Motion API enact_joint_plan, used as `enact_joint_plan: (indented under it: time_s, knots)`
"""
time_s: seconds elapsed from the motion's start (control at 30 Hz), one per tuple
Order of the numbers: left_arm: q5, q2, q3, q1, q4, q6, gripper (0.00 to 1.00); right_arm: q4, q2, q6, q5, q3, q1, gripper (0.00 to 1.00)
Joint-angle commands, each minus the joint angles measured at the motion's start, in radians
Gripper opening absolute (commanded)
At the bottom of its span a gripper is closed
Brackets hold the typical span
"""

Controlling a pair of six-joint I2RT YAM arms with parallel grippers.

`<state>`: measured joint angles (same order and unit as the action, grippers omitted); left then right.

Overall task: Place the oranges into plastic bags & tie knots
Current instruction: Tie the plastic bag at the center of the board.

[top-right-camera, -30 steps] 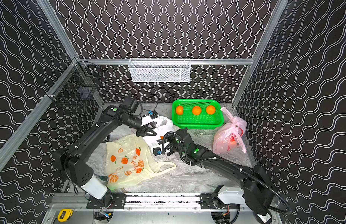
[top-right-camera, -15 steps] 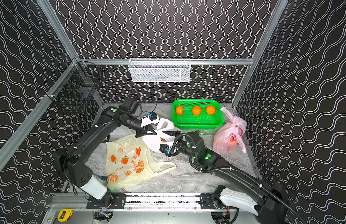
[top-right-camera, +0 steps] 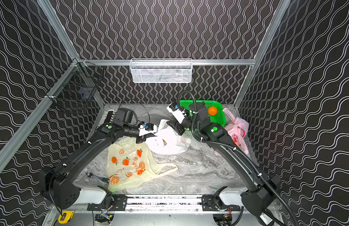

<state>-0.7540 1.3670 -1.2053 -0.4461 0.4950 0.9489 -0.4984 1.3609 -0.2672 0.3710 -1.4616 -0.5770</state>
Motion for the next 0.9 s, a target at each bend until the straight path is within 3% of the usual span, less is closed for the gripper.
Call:
enact_joint_plan:
  time_s: [0.0, 0.43, 0.6, 0.87]
  knots:
    - [0.014, -0.013, 0.04, -0.001, -0.162, 0.056, 0.0, -0.165, 0.075, 0.072, 0.151, -0.111, 0.015, 0.37]
    - [0.035, 0.007, 0.057, -0.001, -0.181, 0.191, 0.0, -0.467, 0.424, -0.02, 0.148, -0.447, 0.019, 0.33]
    - [0.045, 0.001, 0.088, -0.002, -0.249, 0.198, 0.0, -0.541, 0.477, -0.067, 0.126, -0.485, 0.028, 0.33]
    - [0.122, -0.008, 0.174, 0.001, -0.462, 0.148, 0.0, -0.629, 0.597, -0.177, 0.195, -0.581, 0.039, 0.36]
